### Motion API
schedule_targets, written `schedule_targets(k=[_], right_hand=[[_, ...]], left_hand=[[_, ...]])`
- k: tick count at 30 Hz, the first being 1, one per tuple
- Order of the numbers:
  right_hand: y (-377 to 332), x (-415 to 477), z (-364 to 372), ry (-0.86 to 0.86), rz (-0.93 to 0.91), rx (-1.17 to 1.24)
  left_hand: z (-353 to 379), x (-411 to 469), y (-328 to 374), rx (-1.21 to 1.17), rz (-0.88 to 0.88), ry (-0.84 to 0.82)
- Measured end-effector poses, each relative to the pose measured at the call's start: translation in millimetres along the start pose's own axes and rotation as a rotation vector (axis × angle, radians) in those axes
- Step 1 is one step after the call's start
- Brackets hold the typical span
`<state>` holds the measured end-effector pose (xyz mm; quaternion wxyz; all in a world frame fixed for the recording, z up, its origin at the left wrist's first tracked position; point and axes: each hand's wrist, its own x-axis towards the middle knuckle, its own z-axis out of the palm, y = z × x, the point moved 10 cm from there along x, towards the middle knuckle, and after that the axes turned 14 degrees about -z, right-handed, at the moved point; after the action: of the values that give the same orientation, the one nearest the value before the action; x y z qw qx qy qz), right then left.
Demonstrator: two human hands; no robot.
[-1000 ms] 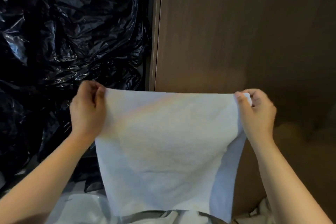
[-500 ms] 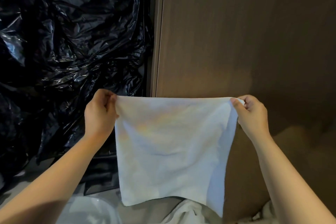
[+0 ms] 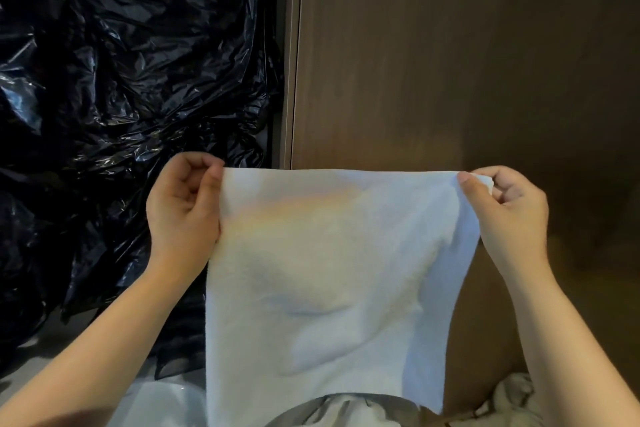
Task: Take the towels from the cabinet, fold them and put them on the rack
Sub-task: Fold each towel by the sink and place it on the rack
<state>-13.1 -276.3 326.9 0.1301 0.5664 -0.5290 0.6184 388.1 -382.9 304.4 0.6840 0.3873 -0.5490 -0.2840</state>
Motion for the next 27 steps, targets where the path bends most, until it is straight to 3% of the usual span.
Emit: schedule_targets(k=[10,18,27], right_hand=[[-59,-18,-59,0.07,0.004,0.097],[36,-102,2,-0.238,0.249,-0.125],[77,-147,33,-0.395,0.228,-0.421]], left_hand=[[-32,-38,59,-0.108,0.05,0.013],[-12,-61,-67,0.34,-0.274,-0.106],[-10,-92,-137,0.551,-0.379,-0.13]])
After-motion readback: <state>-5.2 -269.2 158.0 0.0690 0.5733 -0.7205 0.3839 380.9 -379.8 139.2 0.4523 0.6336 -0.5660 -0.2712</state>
